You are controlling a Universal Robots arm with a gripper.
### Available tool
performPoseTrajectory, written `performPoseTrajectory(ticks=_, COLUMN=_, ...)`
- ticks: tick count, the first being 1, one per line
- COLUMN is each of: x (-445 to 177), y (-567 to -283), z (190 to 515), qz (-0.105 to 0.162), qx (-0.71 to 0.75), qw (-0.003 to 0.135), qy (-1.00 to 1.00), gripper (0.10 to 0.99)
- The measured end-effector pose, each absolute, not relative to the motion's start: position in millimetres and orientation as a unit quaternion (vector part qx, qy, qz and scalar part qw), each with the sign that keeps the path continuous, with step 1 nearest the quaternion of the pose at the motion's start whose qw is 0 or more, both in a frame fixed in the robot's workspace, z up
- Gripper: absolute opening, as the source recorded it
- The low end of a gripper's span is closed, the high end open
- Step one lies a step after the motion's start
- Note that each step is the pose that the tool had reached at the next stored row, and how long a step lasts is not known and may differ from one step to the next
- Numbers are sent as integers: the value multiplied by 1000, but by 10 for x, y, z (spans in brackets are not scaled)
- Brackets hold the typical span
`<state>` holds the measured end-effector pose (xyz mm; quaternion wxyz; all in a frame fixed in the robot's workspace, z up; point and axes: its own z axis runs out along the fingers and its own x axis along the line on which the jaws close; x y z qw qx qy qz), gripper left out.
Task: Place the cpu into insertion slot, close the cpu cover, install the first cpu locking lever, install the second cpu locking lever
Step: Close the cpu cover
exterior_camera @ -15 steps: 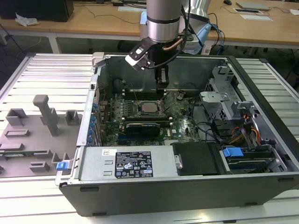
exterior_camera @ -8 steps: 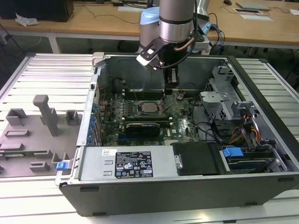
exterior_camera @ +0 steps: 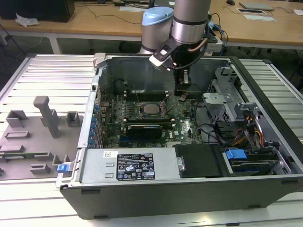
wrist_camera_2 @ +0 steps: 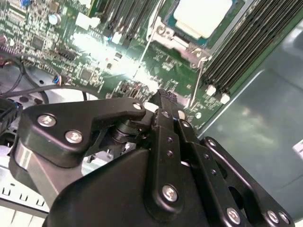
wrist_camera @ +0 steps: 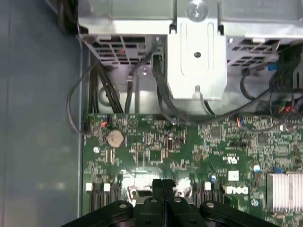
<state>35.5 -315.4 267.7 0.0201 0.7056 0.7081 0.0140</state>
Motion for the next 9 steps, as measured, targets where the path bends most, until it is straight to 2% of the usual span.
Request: performPoseTrajectory(ticks=9, x=534, y=-3154, z=2571, qz=0, qx=706, qw=6, qy=708, gripper=106)
